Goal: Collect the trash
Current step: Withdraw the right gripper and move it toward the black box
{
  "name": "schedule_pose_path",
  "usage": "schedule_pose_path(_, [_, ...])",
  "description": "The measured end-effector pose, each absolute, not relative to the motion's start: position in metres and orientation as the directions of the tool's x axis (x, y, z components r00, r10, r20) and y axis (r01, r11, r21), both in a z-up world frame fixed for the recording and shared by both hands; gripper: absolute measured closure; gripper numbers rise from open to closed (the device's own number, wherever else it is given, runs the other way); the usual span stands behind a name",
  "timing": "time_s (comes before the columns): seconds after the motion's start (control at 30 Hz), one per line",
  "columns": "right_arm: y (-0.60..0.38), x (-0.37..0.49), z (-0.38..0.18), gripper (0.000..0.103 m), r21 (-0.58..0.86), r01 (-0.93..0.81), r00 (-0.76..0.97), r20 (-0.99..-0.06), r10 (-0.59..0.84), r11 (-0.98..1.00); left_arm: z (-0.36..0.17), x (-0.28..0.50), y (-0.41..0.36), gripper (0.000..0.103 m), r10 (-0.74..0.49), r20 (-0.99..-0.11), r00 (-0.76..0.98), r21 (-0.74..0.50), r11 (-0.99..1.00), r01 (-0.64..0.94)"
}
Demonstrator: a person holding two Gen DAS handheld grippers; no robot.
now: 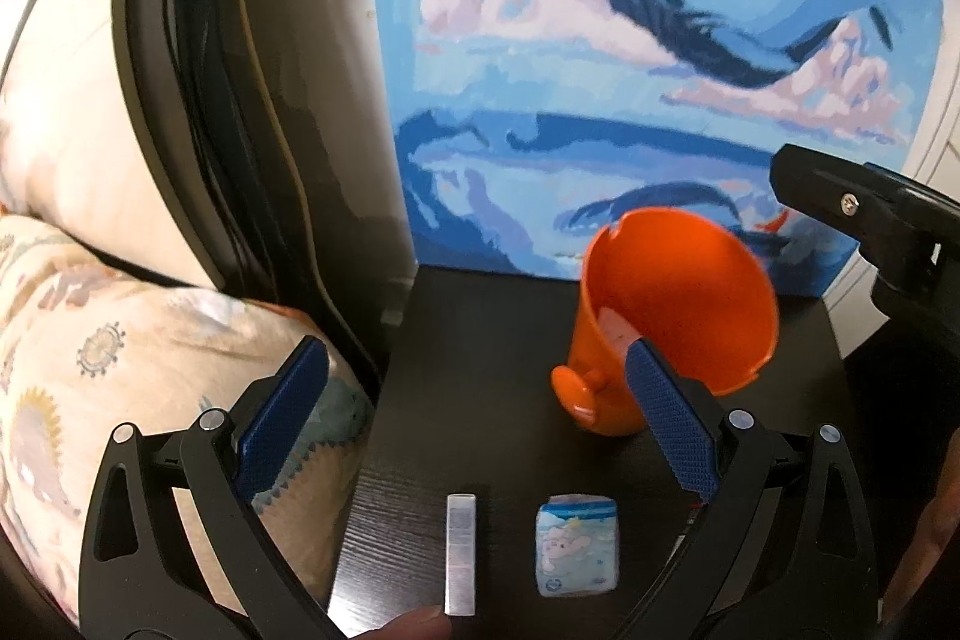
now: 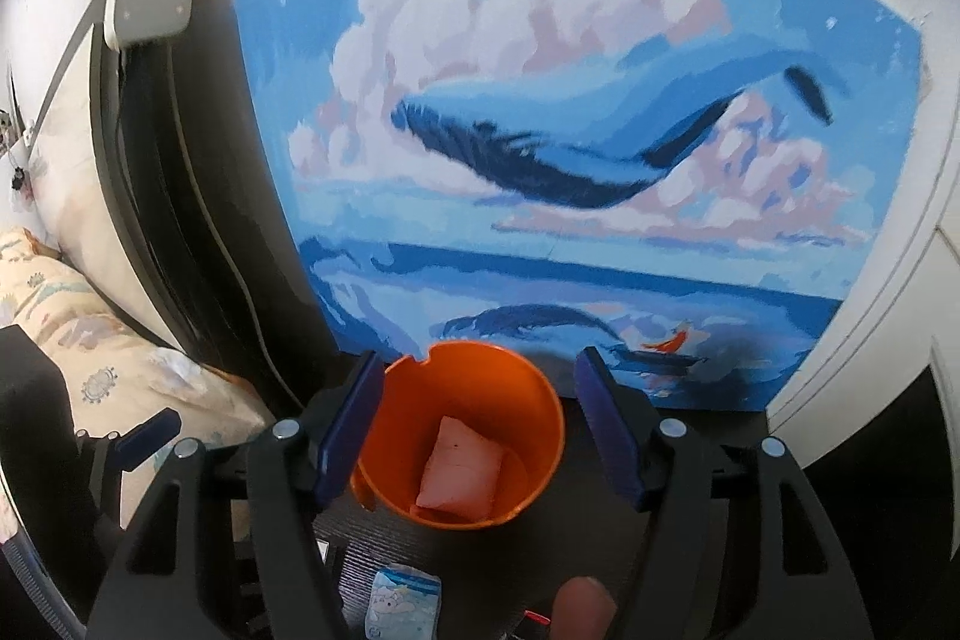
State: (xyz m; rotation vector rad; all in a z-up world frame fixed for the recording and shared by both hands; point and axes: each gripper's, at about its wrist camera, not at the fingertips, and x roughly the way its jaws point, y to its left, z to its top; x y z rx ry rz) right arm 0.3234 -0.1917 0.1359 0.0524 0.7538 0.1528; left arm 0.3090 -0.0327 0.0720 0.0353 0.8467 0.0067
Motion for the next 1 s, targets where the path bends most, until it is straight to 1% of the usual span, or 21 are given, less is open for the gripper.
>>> schedule_pose_path(0.07, [-0.197, 0.312, 0.145, 0.036, 0.103, -0.102, 0.734, -0.663, 0.144, 0.990, 0.082, 0.302, -0.033, 0.006, 0.010, -0.741, 0.672, 0.029, 0.999, 0.017])
schedule_pose_path(0.17, [-0.205, 0.294, 0.155, 0.031, 0.114, -0.085, 0.747, -0.651, 0.139, 0.990, 0.091, 0.290, -0.030, 0.006, 0.004, -0.735, 0.678, 0.028, 0.999, 0.024])
schedule_pose_path(0.27, [-0.212, 0.269, 0.161, 0.031, 0.108, -0.080, 0.756, -0.641, 0.131, 0.991, 0.096, 0.274, -0.024, 0.006, 0.000, -0.737, 0.676, 0.026, 0.999, 0.028])
schedule_pose_path(0.47, [-0.220, 0.229, 0.157, 0.030, 0.105, -0.072, 0.745, -0.655, 0.124, 0.992, 0.092, 0.243, -0.009, 0.006, -0.005, -0.759, 0.651, 0.014, 1.000, 0.024])
schedule_pose_path(0.67, [-0.224, 0.196, 0.142, 0.028, 0.108, -0.046, 0.731, -0.674, 0.107, 0.993, 0.087, 0.216, 0.000, 0.006, 0.015, -0.766, 0.642, 0.029, 1.000, 0.012])
schedule_pose_path(0.8, [-0.224, 0.177, 0.122, 0.028, 0.118, -0.033, 0.710, -0.697, 0.106, 0.993, 0.078, 0.201, 0.001, 0.006, 0.029, -0.773, 0.633, 0.041, 0.999, 0.005])
schedule_pose_path(1.0, [-0.222, 0.151, 0.088, 0.028, 0.127, -0.024, 0.661, -0.742, 0.111, 0.992, 0.050, 0.183, 0.004, 0.006, 0.042, -0.813, 0.581, 0.044, 0.999, -0.011])
